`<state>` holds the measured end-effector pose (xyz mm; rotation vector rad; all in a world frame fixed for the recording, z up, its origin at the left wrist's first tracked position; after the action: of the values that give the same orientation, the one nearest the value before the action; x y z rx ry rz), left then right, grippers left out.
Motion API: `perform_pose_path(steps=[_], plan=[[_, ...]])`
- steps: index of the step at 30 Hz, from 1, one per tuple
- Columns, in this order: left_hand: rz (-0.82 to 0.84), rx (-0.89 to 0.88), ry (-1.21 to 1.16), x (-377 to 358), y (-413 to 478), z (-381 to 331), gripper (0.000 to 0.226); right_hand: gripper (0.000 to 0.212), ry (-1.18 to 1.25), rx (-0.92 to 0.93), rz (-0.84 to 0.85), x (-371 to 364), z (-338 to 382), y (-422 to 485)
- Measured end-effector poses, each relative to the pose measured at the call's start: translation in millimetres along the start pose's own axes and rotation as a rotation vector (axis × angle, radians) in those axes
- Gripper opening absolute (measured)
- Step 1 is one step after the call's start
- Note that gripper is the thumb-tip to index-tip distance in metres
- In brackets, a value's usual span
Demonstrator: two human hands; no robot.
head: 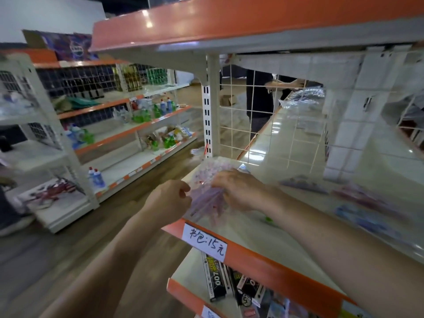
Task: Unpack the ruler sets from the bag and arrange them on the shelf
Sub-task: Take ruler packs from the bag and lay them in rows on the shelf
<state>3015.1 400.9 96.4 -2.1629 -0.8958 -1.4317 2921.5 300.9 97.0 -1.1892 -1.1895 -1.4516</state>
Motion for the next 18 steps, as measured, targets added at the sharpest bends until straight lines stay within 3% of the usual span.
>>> perform_pose_path(steps=[4, 11, 15, 18], plan=[[0.021, -0.011, 0.011, -2, 2, 0, 0.032, 0.030, -0.051, 0.025, 0.002, -3, 5, 4], [0.020, -0.027, 0.083, -7, 4, 1, 0.038, 0.032, -0.086, 0.039, 0.032, -4, 3, 4], [0.009, -0.074, 0.204, -11, 7, -5, 0.044, 0.019, -0.054, 0.027, -0.021, 4, 1, 6], [0.000, -0.087, 0.216, -12, 9, -9, 0.033, 0.024, 0.064, 0.015, -0.100, 15, 0, 7]])
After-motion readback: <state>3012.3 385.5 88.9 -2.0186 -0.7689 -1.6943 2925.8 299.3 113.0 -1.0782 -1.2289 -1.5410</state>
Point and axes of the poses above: each hand's wrist, its own y-axis towards the middle knuckle, its own x-axis out of the back of the hand, z = x × y, the point moved 8 cm from there along y, towards the middle knuckle, and after that the axes turned 9 degrees about x, right-handed, at the moved point
